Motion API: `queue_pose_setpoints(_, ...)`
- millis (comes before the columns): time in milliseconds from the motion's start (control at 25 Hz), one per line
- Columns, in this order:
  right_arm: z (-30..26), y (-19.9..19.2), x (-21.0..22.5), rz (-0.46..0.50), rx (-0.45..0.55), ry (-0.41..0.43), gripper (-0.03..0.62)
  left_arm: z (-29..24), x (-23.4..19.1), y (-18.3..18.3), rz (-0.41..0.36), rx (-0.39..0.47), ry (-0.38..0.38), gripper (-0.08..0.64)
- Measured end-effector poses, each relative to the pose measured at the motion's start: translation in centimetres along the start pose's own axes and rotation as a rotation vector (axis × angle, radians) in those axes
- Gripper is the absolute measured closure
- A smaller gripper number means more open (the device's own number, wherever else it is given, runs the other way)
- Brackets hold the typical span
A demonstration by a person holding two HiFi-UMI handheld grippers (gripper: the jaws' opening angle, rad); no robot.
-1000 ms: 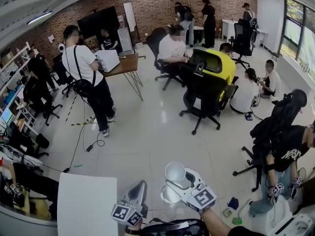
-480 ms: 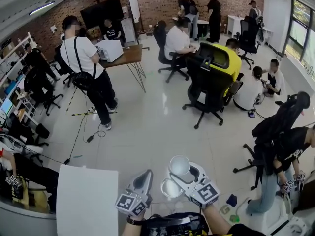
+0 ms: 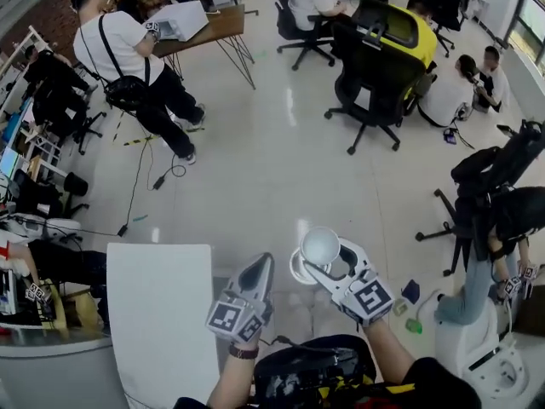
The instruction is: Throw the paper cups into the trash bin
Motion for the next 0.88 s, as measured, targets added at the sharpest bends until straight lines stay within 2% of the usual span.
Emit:
queue_pose_setpoints(240, -2.7, -5.2, 1.4, -0.054, -0.054, 0.006, 0.295, -0.8, -2.8, -4.6, 0.029, -0.064, 0.024, 0.558)
queue_pose_setpoints(400, -4.1, -8.5, 1.0, -0.084, -0.126, 0.034, 0.295, 0.1, -4.3, -7.7, 0.087, -0.125, 0.061, 0.558)
queue_pose_setpoints(640, -7.4, -13.0, 1.4, -0.121, -0.144, 0.057, 0.295, -0.9, -6.1, -11.6, 0.093, -0.183, 0.038, 0.558)
queue_pose_setpoints(880, -10.2, -21.3, 1.6, -0.218, -0.233, 0.049, 0.295, -2.2, -8.6, -18.3, 0.149, -0.236, 0.029, 0.558)
Point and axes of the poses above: the fingertips, and each gripper's own axes: z backward along the fingers, x to its right, y out of its top, the point moved 1 cm from there along z, backward along the fingers, and after that the axes turned 2 degrees about -x, right-handed, at the moved point
